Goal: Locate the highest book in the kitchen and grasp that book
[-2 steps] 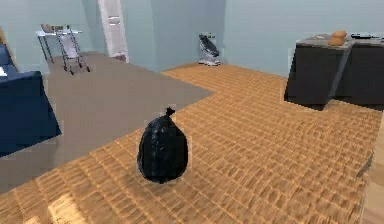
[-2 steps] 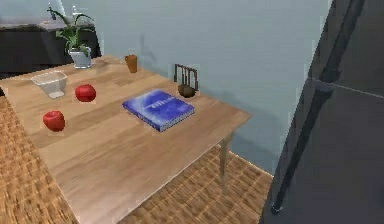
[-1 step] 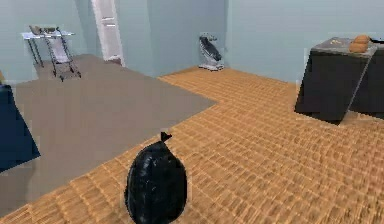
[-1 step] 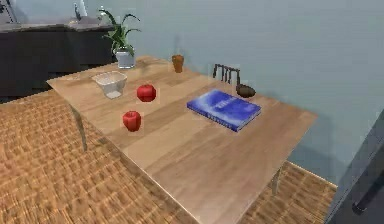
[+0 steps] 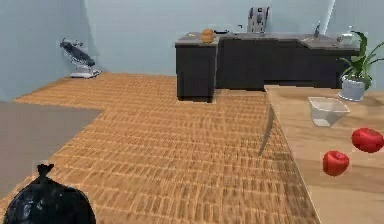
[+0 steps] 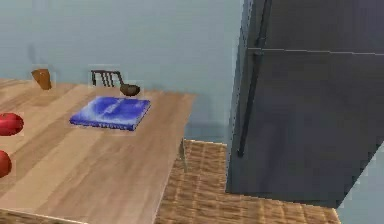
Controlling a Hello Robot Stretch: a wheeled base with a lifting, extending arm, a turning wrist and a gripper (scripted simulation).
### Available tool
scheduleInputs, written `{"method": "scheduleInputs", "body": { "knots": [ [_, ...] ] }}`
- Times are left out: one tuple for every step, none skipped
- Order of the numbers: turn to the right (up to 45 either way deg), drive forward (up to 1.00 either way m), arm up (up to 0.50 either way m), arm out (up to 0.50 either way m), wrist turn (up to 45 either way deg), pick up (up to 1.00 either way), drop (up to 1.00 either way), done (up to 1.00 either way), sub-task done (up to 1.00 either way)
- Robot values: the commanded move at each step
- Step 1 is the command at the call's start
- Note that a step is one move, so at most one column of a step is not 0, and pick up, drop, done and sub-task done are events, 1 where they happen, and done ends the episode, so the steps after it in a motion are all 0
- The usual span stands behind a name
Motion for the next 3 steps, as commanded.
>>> {"method": "scheduleInputs", "body": {
  "knots": [
    [0.0,1.0,0.0,0.0,0.0,0.0,0.0,0.0,0.0],
    [0.0,1.0,0.0,0.0,0.0,0.0,0.0,0.0,0.0],
    [12.0,0.0,0.0,0.0,0.0,0.0,0.0,0.0,0.0]
  ]
}}
